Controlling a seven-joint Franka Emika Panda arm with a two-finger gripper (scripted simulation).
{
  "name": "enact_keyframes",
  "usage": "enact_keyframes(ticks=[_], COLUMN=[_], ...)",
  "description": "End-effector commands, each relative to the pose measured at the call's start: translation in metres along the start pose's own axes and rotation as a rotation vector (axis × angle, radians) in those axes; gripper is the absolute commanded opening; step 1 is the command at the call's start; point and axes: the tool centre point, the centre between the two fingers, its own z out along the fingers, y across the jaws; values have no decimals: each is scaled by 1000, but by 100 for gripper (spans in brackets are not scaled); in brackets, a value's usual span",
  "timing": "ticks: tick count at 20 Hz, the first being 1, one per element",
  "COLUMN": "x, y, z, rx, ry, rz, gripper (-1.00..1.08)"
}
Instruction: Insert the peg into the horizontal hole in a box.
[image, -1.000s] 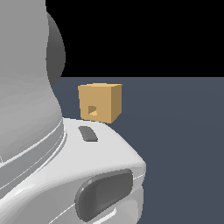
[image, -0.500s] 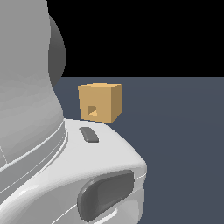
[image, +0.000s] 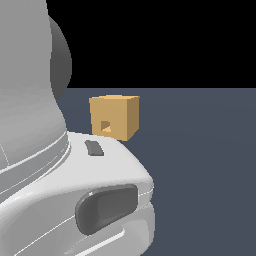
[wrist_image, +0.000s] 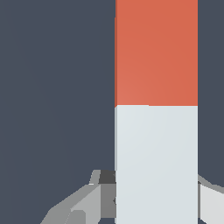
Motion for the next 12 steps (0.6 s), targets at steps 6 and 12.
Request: enact_keyframes(ticks=[6, 12], x=[30, 69], y=[-5, -8], z=[-4, -7], rx=[-1, -1], ry=[-1, -1], rz=[78, 179], gripper=[-100, -100])
